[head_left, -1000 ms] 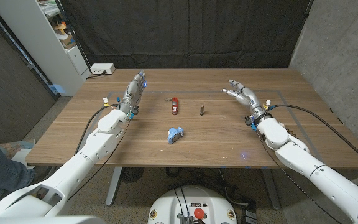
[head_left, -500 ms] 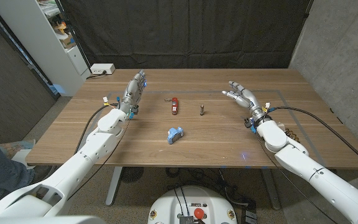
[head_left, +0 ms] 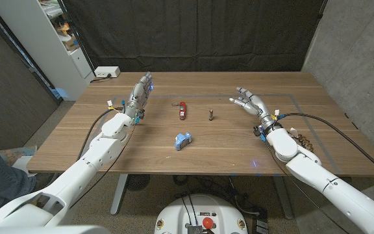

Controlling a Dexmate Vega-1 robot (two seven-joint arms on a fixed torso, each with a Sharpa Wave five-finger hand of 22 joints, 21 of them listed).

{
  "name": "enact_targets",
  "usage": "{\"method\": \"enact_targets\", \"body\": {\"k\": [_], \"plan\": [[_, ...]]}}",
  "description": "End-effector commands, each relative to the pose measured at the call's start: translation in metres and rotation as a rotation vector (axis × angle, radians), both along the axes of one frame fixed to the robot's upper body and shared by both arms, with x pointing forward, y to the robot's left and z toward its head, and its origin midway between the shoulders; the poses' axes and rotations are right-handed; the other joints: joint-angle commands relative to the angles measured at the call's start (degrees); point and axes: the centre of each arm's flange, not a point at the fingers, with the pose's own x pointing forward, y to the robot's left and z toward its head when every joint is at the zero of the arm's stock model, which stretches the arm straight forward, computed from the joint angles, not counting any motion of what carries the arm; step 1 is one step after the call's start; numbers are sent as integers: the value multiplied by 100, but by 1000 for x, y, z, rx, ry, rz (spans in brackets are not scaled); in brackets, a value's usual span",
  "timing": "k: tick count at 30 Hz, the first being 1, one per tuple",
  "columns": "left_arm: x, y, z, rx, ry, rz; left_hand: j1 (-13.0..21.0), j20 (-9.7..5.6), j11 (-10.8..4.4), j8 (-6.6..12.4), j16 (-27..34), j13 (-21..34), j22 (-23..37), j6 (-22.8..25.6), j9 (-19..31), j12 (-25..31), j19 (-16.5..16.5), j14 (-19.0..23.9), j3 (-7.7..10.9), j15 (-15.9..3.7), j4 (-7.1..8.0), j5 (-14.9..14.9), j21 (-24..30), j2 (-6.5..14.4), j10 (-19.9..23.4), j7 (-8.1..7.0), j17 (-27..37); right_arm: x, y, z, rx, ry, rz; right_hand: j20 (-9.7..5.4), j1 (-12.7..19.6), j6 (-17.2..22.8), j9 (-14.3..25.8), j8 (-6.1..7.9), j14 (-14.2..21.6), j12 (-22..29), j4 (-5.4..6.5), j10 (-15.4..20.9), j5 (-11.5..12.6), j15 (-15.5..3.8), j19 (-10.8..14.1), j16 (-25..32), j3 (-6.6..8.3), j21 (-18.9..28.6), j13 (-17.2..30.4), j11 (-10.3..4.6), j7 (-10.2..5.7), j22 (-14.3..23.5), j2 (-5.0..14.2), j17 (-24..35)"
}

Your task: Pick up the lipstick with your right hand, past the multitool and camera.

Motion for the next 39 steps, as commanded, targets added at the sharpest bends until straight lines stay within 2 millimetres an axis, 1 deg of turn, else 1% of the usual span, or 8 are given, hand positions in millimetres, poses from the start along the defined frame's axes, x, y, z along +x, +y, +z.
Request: {"method": "enact_targets", "body": {"k": [1, 14, 28, 31, 39], "plan": [[-3, 1, 1, 7, -1, 2, 31, 25, -6, -16, -22, 23, 32, 30, 18, -18, -141, -173, 14, -56, -44, -8, -14, 13, 30, 0, 16, -1, 9, -6, -32, -10, -11, -30, 45, 67, 8, 54, 66, 55, 8, 72, 45, -25, 56, 34, -37, 29, 21, -28, 5, 22, 30, 19], [-5, 3, 0, 8, -2, 11, 31, 48, -3, -19, -19, 24, 33, 29, 18, -24, -155, -166, 10, -52, -48, -13, -18, 17, 29, -2, 16, 1, 18, -10, -54, -27, -32, -24, 84, 165, 9, 79, 106, 71, 17, 168, 99, -25, 104, 48, -67, 41, 22, -55, -46, 22, 61, 25], [-11, 4, 1, 3, -16, 14, 31, 29, 8, -19, -20, 24, 33, 34, 18, -28, -159, -168, 5, -46, -53, -18, -17, 22, 31, 4, 16, 0, 24, -16, -100, -34, -51, -10, 110, 229, 10, 87, 150, 77, 31, 243, 153, -20, 138, 63, -99, 46, 24, -69, -46, 22, 83, 32], [-12, 3, 1, 4, -17, 14, 32, 21, 10, -19, -23, 24, 33, 37, 18, -28, -156, -176, 5, -40, -54, -19, -16, 24, 34, 7, 16, 0, 25, -18, -105, -34, -55, -24, 122, 233, 11, 81, 48, 65, 38, 243, 180, -24, 61, 23, -115, 13, 26, -57, -37, 22, 94, 37], [-14, 3, 0, 3, -18, 15, 31, 18, 14, -20, -24, 25, 33, 37, 18, -29, -158, -178, 1, -43, -56, -22, -15, 26, 39, 11, 17, 1, 31, -22, -118, -38, -55, -20, 155, 285, 12, 90, 20, 83, 45, 330, 224, -8, 33, 17, -125, 2, 28, -49, -21, 22, 125, 45]]}}
